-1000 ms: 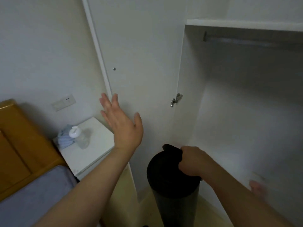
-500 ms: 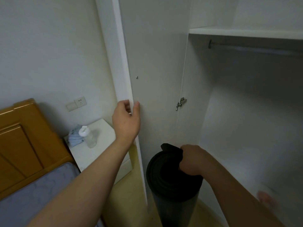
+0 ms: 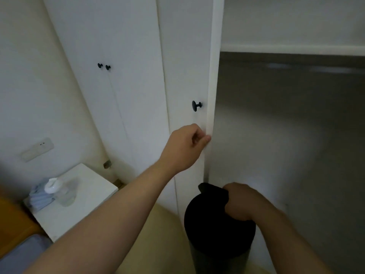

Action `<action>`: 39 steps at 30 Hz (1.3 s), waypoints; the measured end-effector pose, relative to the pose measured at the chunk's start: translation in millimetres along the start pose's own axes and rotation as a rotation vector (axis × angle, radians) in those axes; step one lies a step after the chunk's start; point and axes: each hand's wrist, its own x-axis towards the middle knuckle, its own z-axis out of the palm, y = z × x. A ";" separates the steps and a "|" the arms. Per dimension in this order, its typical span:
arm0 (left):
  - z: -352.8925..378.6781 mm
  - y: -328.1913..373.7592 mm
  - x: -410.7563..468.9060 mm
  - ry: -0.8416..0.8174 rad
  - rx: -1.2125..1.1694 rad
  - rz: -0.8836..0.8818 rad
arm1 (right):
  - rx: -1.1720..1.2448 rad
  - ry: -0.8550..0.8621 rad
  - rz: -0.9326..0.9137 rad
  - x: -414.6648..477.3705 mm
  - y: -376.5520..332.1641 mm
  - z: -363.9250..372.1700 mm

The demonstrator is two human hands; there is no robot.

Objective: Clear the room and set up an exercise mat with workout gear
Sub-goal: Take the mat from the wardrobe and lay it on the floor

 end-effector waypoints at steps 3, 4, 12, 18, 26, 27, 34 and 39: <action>26.3 12.9 29.2 -0.140 0.002 0.067 | 0.030 0.034 0.066 -9.5 13.6 -5.7; 35.6 16.8 38.5 -0.167 0.006 0.096 | 0.041 0.050 0.090 -11.9 18.1 -6.7; 76.3 22.0 97.7 -0.319 0.017 0.189 | 0.146 0.194 0.279 -20.4 35.6 -12.0; 95.8 17.0 126.5 -0.363 -0.053 0.215 | 0.219 0.303 0.401 -15.6 28.4 -13.4; 114.1 10.7 158.1 -0.499 -0.058 0.294 | 0.279 0.428 0.526 -11.3 10.6 -11.7; 116.3 10.4 160.8 -0.511 -0.060 0.299 | 0.286 0.437 0.540 -10.8 8.0 -11.6; 126.0 1.1 173.8 -0.641 -0.122 0.302 | 0.323 0.473 0.622 -11.7 -1.3 -6.3; 129.4 -0.7 181.6 -0.677 -0.138 0.301 | 0.335 0.501 0.680 -20.8 -1.9 1.5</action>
